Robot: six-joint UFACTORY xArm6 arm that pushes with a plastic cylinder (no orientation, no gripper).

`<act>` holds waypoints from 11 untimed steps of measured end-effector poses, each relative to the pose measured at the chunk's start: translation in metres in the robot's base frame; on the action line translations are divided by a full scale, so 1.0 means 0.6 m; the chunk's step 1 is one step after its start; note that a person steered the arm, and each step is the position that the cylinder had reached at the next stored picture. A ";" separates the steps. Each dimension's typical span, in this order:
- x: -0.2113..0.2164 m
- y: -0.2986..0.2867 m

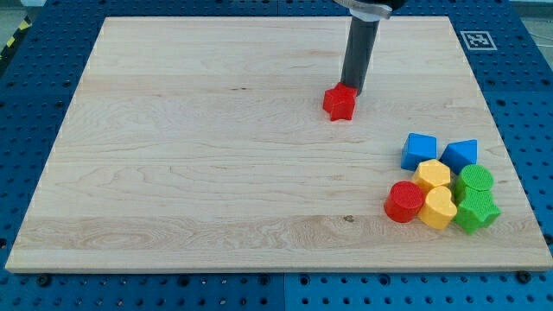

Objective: Push the red star into the group of blocks

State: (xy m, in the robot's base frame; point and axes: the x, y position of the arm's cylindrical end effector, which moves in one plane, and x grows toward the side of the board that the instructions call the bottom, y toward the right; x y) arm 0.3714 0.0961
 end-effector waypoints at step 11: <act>0.128 0.010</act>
State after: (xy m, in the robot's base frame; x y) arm 0.4483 0.1019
